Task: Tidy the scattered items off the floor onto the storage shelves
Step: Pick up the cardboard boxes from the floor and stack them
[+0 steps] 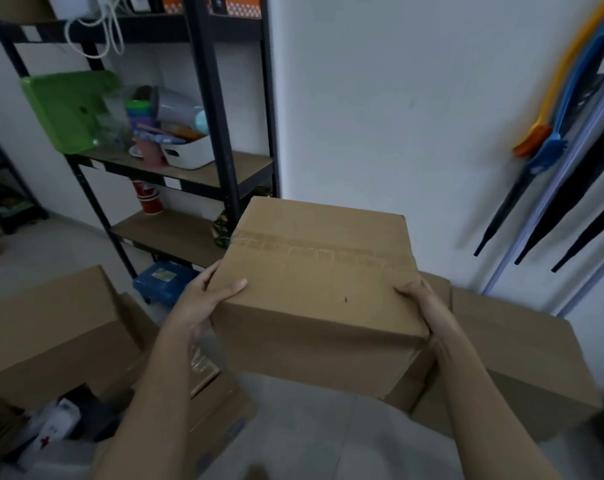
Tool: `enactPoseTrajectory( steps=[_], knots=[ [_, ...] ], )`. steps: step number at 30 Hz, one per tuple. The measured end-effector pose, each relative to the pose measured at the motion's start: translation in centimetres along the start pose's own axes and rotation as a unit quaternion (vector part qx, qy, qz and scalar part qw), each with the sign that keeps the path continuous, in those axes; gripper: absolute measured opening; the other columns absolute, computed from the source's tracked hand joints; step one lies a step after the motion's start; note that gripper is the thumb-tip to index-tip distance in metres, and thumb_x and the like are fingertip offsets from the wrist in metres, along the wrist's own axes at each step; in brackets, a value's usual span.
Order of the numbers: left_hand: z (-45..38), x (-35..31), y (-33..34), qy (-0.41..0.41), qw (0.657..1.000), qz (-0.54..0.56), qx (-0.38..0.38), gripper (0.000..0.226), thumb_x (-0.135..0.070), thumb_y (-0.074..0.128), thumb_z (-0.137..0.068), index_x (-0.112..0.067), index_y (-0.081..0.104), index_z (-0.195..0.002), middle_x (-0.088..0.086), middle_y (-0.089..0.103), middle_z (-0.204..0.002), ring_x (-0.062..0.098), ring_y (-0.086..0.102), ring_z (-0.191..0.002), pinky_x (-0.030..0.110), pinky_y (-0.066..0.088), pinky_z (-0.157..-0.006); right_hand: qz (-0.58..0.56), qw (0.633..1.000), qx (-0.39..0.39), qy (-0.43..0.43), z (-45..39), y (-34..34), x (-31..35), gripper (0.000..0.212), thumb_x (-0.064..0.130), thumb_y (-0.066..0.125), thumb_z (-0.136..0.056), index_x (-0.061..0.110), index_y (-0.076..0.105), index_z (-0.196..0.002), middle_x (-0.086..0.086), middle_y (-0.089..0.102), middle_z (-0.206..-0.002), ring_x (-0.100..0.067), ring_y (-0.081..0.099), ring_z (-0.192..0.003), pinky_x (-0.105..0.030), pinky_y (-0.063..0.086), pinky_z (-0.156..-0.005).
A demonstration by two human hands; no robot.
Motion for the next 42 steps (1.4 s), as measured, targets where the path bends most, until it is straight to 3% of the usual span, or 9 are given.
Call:
enactPoseTrajectory(
  steps=[3,6,12,15,30,34,36,39,42],
  knots=[
    [-4.3,0.8,1.5,-0.042,0.998,0.044,0.024,0.068,-0.015,0.076,-0.082,-0.028,0.047,-0.142,-0.007,0.060,-0.111,0.012,0.059,-0.094,0.029,0.050,-0.065,-0.004,0.999,-0.035,0.020,-3.8,-0.8,-1.0,0.090,0.041,0.079,-0.051,0.014,0.051,-0.133,-0.014,0.065,-0.120,-0.032,0.066,-0.104,-0.039,0.054,-0.076],
    [-9.8,1.1,2.4,-0.055,0.997,0.037,0.036,0.069,-0.016,0.077,-0.080,-0.029,0.048,-0.141,-0.005,0.062,-0.113,0.015,0.060,-0.096,0.034,0.052,-0.067,-0.014,0.998,-0.060,0.033,-8.2,-0.9,-1.7,0.099,0.044,0.082,-0.044,0.013,0.051,-0.132,-0.014,0.063,-0.122,-0.033,0.065,-0.106,-0.044,0.055,-0.082],
    [-22.1,1.9,3.7,-0.073,0.996,0.039,0.038,0.072,-0.019,0.079,-0.079,-0.029,0.047,-0.143,-0.001,0.059,-0.125,0.022,0.061,-0.104,0.033,0.054,-0.060,-0.030,0.993,-0.105,0.047,-16.0,1.0,-1.1,0.059,0.033,0.070,-0.072,0.014,0.053,-0.126,-0.014,0.064,-0.118,-0.033,0.064,-0.105,-0.043,0.053,-0.078],
    [-28.2,3.2,3.7,-0.098,0.993,0.064,0.028,0.074,-0.021,0.082,-0.076,-0.028,0.049,-0.141,0.001,0.059,-0.128,0.021,0.061,-0.103,0.041,0.056,-0.075,-0.031,0.990,-0.123,0.068,-20.4,2.3,-1.5,0.039,0.025,0.060,-0.089,0.016,0.054,-0.126,-0.013,0.065,-0.117,-0.032,0.063,-0.104,-0.041,0.053,-0.075],
    [-44.2,9.8,3.1,-0.111,0.989,0.064,-0.071,0.065,-0.028,0.081,-0.079,-0.032,0.045,-0.133,-0.001,0.055,-0.130,0.022,0.055,-0.117,0.045,0.047,-0.102,-0.062,0.973,-0.207,0.080,-33.4,6.5,-6.9,0.045,0.020,0.060,-0.096,0.018,0.045,-0.138,-0.006,0.065,-0.119,-0.028,0.063,-0.109,-0.050,0.052,-0.094],
    [-43.8,9.9,3.0,-0.110,0.978,-0.015,-0.176,0.081,-0.039,0.075,-0.083,-0.017,0.030,-0.146,0.010,0.043,-0.142,0.029,0.051,-0.120,0.033,0.045,-0.089,0.014,0.967,-0.242,0.084,-34.9,6.4,-6.2,0.049,0.029,0.063,-0.094,0.016,0.047,-0.138,-0.009,0.062,-0.127,-0.027,0.062,-0.108,-0.049,0.052,-0.095],
    [-43.4,10.5,3.0,-0.154,0.962,-0.021,-0.223,0.091,-0.045,0.075,-0.080,-0.008,0.026,-0.147,0.018,0.038,-0.146,0.035,0.049,-0.124,0.037,0.046,-0.091,0.146,0.946,-0.280,0.078,-34.8,6.5,-4.7,0.046,0.035,0.059,-0.096,0.018,0.051,-0.137,-0.011,0.061,-0.130,-0.030,0.060,-0.111,-0.049,0.049,-0.098],
    [-43.3,12.9,5.8,-0.294,0.944,0.034,-0.146,0.110,-0.059,0.076,-0.071,-0.012,0.017,-0.151,0.014,0.035,-0.150,0.036,0.043,-0.129,0.046,0.054,-0.087,0.395,0.853,-0.320,0.119,-33.2,7.8,-3.6,0.079,0.062,0.054,-0.089,0.024,0.024,-0.151,-0.011,0.037,-0.153,-0.035,0.037,-0.138,-0.064,0.026,-0.110],
    [-43.2,13.8,8.6,-0.357,0.928,0.097,-0.045,0.108,-0.064,0.076,-0.063,-0.026,0.025,-0.151,0.005,0.037,-0.149,0.036,0.042,-0.130,0.054,0.059,-0.074,0.540,0.800,-0.225,0.135,-32.3,11.8,-4.4,0.113,0.093,0.040,-0.067,0.033,0.000,-0.154,-0.011,-0.013,-0.163,-0.034,-0.005,-0.150,-0.074,0.002,-0.107]
  ],
)
Point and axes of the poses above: each hand's wrist, its own z-axis away from the middle knuckle, its own y-axis out of the palm, x = y × z, the point moved 10 cm from there along -z, towards the middle knuckle
